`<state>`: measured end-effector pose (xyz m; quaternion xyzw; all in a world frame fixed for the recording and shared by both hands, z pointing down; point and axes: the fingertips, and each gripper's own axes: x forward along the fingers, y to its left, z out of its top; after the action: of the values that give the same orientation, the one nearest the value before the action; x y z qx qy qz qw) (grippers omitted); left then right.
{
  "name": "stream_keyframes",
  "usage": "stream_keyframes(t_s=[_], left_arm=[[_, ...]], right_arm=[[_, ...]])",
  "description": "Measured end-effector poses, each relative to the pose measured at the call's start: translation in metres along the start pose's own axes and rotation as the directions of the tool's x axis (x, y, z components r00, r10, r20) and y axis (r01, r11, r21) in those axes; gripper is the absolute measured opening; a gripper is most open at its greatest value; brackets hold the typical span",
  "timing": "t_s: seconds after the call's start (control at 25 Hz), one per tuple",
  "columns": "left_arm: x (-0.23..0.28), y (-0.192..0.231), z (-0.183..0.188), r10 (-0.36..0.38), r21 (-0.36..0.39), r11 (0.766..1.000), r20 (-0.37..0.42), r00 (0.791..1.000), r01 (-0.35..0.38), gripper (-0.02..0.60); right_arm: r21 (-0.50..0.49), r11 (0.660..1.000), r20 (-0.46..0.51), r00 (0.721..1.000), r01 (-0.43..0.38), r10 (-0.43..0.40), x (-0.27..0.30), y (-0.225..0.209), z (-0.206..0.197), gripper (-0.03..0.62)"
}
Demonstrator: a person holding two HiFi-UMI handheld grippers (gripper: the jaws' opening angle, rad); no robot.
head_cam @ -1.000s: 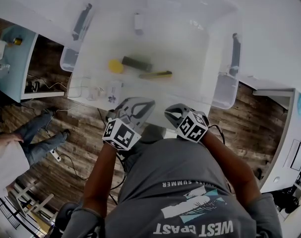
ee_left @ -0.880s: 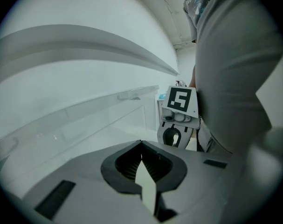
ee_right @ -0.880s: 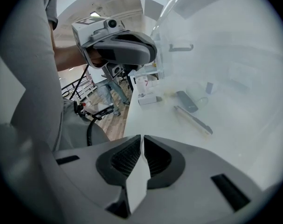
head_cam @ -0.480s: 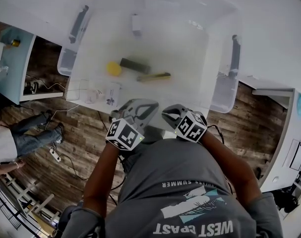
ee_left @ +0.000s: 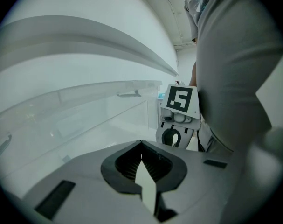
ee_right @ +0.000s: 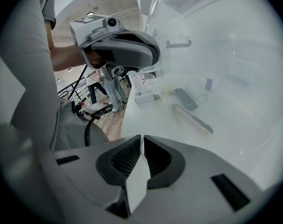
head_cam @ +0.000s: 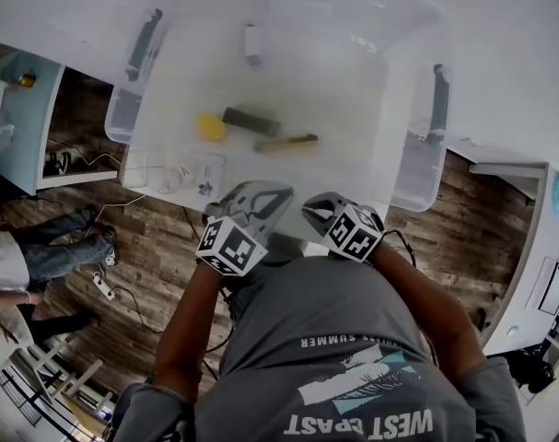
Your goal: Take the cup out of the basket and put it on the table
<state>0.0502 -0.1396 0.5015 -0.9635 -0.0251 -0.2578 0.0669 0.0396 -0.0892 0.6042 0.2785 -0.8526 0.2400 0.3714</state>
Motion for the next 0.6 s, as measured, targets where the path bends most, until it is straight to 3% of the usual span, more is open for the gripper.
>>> stream_keyframes(t_s=[0.6], left_arm=[[-0.003, 0.004, -0.02, 0.013, -0.035, 0.999, -0.026, 1.0, -0.014, 0.011]], right_arm=[[-0.006, 1.0, -0.007, 1.0, -0.001, 0.001, 0.007, 0.001, -0.001, 0.035]])
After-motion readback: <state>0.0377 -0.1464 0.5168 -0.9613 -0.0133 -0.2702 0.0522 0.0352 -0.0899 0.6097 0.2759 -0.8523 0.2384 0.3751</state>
